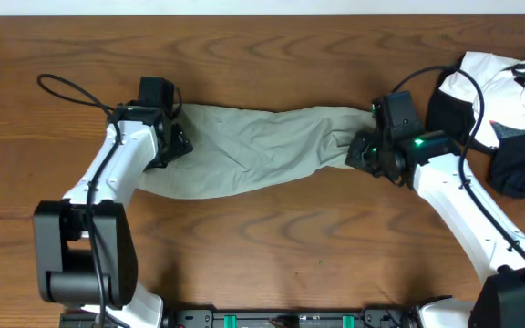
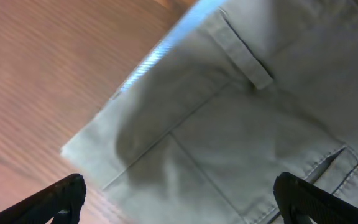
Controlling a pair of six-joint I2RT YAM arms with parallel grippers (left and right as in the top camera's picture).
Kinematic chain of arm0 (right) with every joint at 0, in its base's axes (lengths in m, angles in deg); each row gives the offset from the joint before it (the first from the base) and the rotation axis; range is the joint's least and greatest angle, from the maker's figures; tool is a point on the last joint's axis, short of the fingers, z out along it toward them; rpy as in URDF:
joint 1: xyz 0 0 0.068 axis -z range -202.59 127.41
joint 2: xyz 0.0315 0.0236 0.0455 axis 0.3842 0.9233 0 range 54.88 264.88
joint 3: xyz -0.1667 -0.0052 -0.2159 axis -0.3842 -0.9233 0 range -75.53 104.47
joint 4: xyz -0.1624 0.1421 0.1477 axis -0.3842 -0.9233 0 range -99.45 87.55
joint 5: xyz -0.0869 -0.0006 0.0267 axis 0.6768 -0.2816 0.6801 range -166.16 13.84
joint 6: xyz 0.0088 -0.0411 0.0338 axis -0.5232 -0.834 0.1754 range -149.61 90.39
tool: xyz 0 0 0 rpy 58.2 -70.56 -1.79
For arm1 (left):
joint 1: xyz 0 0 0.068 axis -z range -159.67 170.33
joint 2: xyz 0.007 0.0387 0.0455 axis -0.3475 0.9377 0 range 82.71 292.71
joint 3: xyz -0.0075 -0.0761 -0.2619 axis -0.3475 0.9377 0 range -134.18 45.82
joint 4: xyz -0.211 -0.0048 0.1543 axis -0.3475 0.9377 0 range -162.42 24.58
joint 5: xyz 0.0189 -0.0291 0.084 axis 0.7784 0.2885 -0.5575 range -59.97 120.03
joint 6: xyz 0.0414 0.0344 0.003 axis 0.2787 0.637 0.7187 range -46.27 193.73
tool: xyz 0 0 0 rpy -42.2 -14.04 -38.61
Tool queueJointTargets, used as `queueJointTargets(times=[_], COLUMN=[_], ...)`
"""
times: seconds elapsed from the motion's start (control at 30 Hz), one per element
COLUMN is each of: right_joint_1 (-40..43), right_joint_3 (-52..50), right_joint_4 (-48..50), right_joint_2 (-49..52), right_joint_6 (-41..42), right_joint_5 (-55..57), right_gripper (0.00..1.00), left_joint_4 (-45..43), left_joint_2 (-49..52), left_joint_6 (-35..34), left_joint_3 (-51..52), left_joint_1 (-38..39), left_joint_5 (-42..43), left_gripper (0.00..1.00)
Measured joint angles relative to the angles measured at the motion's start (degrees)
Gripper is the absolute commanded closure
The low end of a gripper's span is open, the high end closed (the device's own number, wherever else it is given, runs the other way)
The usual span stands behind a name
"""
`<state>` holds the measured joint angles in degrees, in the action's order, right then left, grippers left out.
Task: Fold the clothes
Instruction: 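Regrasp the trousers' ends with both grippers and pull them taut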
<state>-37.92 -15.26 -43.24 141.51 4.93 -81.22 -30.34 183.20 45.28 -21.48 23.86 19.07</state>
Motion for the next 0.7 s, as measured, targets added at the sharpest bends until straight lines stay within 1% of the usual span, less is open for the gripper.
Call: queueJointTargets(times=[0.13, 0.27, 0.5, 0.53, 0.57, 0.63, 0.67, 0.7], right_joint_1=[0.0, 0.2, 4.4, 5.1, 5.7, 6.6, 6.6, 6.6], right_joint_3=[0.0, 0.0, 0.0, 0.0, 0.0, 0.0, 0.0, 0.0], right_joint_4=[-5.0, -9.6, -11.1, -11.2, -11.2, -11.4, -11.7, -12.2], right_joint_2=[0.0, 0.0, 0.0, 0.0, 0.0, 0.0, 0.0, 0.0], right_joint_6=[-1.3, -1.0, -0.5, -0.5, -0.7, -2.0, -2.8, -3.5], right_joint_5=[3.4, 9.3, 13.9, 13.9, 13.4, 12.3, 12.0, 11.5], right_gripper=[0.98, 0.99, 0.98, 0.92, 0.78, 0.38, 0.15, 0.09], left_joint_4=[-0.3, -1.2, -1.2, -1.2, -1.2, -1.2, -1.1, -1.0], left_joint_2=[0.3, 0.5, 3.7, 4.4, 5.0, 5.7, 5.9, 5.9], left_joint_6=[0.3, 0.4, 0.4, 0.4, 0.4, 0.4, 0.4, 0.5], left_joint_3=[0.0, 0.0, 0.0, 0.0, 0.0, 0.0, 0.0, 0.0], left_joint_1=[0.0, -0.3, -1.7, -1.7, -1.9, -1.9, -1.9, -1.9], left_joint_5=[0.6, 1.1, 1.6, 1.6, 1.6, 1.6, 1.7, 1.9], left_gripper=[0.02, 0.02, 0.02, 0.02, 0.02, 0.02, 0.02, 0.02])
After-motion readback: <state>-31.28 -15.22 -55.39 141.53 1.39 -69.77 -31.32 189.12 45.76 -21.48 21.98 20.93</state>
